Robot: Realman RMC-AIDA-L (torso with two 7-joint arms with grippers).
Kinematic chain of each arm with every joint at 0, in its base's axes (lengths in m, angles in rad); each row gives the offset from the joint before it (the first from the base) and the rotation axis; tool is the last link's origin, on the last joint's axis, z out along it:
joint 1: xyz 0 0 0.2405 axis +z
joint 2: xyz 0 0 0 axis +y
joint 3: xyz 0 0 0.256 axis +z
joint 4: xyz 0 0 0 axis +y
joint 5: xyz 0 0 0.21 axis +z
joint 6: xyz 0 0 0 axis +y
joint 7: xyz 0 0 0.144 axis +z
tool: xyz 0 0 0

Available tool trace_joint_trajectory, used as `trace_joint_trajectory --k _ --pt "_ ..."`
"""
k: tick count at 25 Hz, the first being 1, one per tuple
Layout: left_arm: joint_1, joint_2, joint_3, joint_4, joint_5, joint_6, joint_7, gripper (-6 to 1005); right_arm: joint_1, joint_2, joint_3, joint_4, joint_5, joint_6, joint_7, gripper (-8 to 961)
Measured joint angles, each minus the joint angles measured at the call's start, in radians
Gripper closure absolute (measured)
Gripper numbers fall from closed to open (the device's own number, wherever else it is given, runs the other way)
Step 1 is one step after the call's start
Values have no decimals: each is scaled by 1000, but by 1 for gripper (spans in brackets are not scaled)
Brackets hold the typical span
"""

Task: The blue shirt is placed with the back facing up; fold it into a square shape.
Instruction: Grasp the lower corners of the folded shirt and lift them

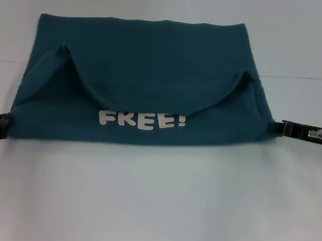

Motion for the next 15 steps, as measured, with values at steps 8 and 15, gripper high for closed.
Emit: trace_joint_trajectory --k 8,15 --pt "56 26 -39 75 1 202 -69 994 -97 0 2 -35 144 -81 -143 917" --pt "112 27 -124 133 2 422 -72 994 -205 13 18 -96 224 -230 -255 915"
